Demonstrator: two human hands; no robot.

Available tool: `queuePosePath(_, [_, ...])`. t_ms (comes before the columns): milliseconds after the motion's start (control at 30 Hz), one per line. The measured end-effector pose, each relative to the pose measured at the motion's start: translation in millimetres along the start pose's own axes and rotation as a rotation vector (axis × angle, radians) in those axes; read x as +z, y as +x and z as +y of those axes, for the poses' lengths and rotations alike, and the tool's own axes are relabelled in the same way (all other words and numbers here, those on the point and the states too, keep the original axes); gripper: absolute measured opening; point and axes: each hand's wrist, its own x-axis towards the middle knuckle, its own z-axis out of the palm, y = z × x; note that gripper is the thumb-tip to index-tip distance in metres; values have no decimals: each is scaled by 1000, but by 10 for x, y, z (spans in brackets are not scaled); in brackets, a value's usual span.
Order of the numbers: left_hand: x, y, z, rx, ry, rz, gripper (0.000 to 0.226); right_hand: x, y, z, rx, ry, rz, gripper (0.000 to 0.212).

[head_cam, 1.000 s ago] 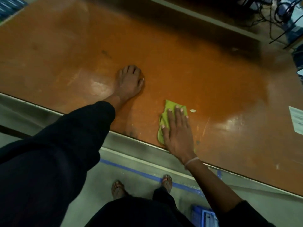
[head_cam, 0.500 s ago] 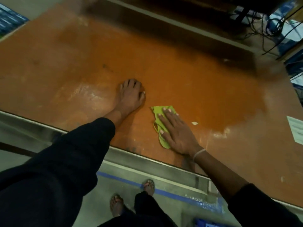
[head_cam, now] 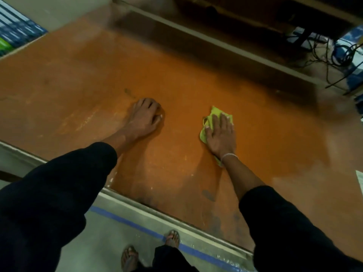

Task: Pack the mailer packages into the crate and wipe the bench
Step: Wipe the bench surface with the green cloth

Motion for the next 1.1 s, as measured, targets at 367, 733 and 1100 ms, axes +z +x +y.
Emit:
queuePosePath(367, [36, 154, -323, -110, 77, 22, 40, 31, 777, -166, -41, -16, -26, 69])
queuePosePath(733, [93, 213, -383, -108, 71, 72, 40, -16, 1673, -344, -166, -11, -48, 69])
queuePosePath(1100, [210, 265, -450, -104, 98, 113, 40, -21, 2370, -525, -100, 0, -52, 69])
